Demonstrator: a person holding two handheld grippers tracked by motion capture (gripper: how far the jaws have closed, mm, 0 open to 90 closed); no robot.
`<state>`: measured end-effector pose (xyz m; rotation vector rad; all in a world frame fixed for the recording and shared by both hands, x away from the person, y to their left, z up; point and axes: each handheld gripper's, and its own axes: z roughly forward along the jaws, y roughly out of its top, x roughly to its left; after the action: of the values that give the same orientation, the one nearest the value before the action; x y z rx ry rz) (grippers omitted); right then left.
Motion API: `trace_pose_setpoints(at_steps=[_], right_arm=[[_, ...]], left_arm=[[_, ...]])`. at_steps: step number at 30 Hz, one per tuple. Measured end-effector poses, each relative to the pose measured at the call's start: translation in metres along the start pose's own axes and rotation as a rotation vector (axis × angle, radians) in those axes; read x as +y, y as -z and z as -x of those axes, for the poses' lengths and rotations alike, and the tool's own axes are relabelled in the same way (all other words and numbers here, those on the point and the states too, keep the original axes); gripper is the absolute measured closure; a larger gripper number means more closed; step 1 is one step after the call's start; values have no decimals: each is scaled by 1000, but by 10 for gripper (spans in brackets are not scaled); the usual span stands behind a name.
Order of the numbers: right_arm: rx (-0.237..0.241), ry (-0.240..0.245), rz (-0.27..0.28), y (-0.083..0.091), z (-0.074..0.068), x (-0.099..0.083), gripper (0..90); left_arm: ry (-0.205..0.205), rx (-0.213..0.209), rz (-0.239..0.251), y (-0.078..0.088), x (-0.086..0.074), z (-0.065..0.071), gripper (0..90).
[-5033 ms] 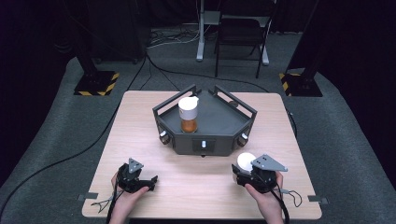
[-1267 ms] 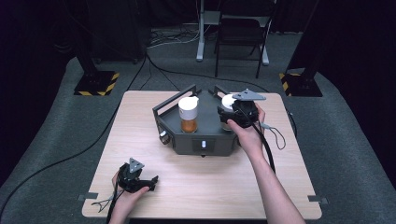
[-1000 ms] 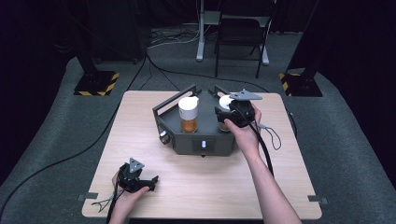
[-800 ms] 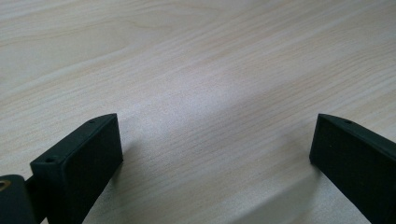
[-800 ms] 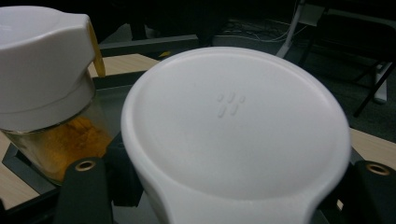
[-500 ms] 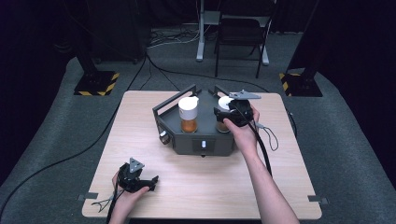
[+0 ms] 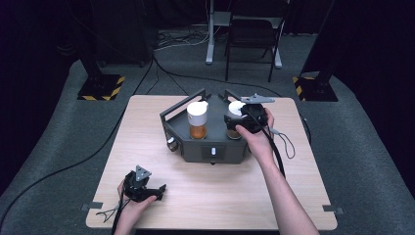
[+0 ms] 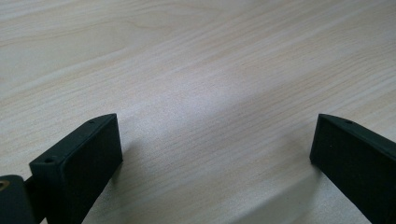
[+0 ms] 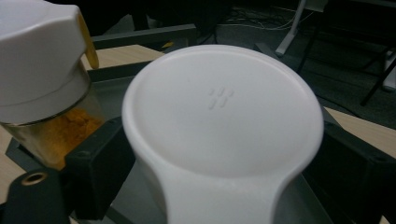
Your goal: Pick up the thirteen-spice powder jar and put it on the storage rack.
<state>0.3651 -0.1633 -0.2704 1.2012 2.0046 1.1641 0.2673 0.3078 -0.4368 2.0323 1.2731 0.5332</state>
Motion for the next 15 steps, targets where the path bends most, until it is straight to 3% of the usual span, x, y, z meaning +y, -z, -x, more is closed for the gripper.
trace_pose_setpoints(at_steps=[6,15], right_arm=[[-5,8,5,10,-3,-4,56],[9,3,12,22,8,-19,56]], left_arm=[[0,0,0,0,0,0,20],[0,-1,0,0,0,0,17]])
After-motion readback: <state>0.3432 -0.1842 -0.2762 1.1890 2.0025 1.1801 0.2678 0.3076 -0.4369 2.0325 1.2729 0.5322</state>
